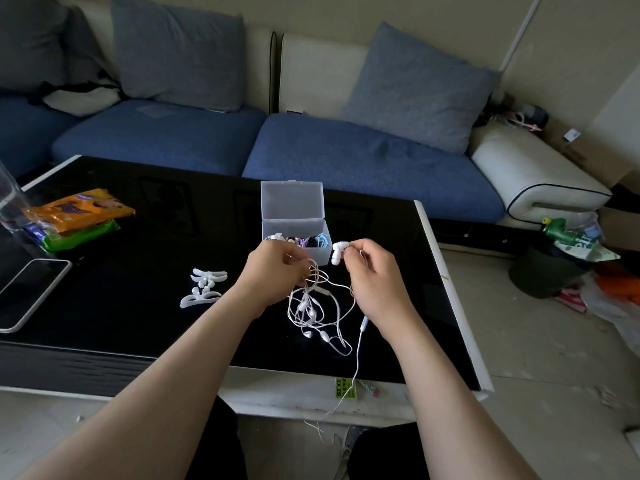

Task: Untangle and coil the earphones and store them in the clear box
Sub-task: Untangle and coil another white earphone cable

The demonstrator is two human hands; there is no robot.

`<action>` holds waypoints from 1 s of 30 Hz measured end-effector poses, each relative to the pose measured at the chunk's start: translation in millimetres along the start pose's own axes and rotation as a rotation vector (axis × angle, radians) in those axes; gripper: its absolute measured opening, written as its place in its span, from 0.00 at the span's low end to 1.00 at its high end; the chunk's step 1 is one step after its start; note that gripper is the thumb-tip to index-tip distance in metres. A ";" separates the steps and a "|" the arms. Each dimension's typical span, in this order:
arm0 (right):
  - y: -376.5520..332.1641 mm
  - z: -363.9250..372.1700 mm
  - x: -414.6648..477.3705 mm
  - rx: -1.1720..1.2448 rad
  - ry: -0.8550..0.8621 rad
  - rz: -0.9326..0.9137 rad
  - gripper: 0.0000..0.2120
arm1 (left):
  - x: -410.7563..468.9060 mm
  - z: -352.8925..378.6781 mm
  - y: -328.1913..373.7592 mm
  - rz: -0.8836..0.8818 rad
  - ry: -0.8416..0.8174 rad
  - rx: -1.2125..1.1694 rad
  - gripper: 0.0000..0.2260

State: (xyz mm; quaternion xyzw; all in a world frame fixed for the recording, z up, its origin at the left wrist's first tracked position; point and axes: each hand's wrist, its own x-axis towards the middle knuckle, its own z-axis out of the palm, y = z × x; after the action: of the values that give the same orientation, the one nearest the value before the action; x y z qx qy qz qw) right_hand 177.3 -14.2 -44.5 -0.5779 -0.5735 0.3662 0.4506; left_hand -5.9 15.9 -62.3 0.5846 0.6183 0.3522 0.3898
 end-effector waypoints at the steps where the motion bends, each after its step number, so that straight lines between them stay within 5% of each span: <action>1: -1.3 -1.1 -0.1 0.066 -0.013 0.023 0.13 | 1.7 -0.6 -0.7 -0.002 0.051 0.020 0.04; 5: -0.5 -6.8 -0.3 0.164 -0.078 0.029 0.15 | 7.7 -3.1 3.0 0.040 0.230 0.168 0.08; 10: 6.6 -10.8 -1.7 -0.009 -0.115 0.018 0.08 | 11.1 1.8 0.4 0.086 -0.005 0.406 0.24; 14: 8.6 -8.8 -5.3 -0.207 -0.177 -0.017 0.08 | 9.6 4.1 7.6 0.117 0.021 0.267 0.17; 17: 7.4 -8.2 -7.0 -0.277 -0.223 -0.028 0.08 | -4.6 7.6 23.8 0.001 -0.221 -0.083 0.17; 22: 4.2 -12.2 -11.0 -0.306 -0.245 -0.097 0.13 | -18.3 9.3 21.8 -0.019 -0.445 -0.021 0.25; 30: 17.5 -22.7 0.1 -0.246 0.077 -0.101 0.07 | -18.7 -4.4 14.8 -0.117 -0.594 0.004 0.10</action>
State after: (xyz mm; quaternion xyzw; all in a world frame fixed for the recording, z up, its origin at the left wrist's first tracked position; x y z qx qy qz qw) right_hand 204.5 -15.3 -53.6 -0.6127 -0.6247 0.2475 0.4161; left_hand -3.0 -1.6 -45.8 0.6261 0.5105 0.1416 0.5721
